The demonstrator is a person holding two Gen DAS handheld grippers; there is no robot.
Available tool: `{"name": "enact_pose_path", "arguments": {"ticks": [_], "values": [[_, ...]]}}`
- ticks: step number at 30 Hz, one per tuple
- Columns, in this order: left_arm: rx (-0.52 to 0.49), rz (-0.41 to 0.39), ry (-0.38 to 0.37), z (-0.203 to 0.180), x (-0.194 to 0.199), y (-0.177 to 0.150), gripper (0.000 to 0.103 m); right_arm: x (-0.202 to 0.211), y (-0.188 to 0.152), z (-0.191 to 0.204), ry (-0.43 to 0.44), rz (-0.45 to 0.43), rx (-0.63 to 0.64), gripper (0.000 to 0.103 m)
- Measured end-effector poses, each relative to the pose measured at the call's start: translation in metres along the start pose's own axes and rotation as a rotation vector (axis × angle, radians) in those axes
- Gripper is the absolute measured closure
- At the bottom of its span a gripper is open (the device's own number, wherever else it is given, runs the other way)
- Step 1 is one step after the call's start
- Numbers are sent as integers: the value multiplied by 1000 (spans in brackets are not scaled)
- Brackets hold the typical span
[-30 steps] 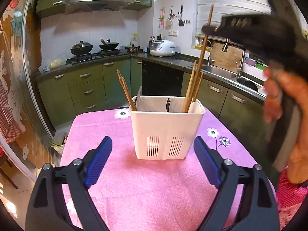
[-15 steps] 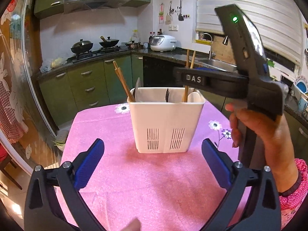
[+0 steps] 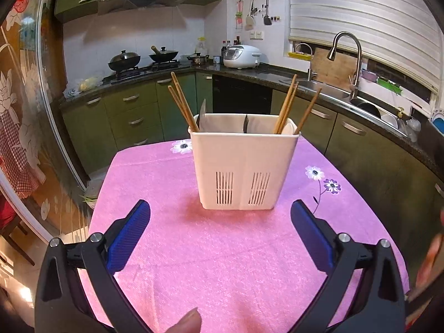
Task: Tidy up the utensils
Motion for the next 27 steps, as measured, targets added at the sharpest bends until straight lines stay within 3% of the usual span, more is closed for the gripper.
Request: {"name": "enact_pose_path", "arguments": {"ticks": [8,14,27], "values": [[21,-36,-13,-1,23,-3,7,70,-28,-13,-49,-100,-47,4],[4,-63,-5,-6,40,-5,7,73,-36,-15,-38,-61,-70,4],[17,-97,-18,-8,59,-2,7,77,-23,-16,-62,-78,-65,4]]}}
Point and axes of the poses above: each gripper's, at about its wrist camera, not at the fingertips, and x roughly against the way its jaws point, z to its left, y to its top, the point moved 3 cm from there along -x, roughly the way its jaws point, and after that the axes turned 14 degrees about -z, right-handed, at the moved point
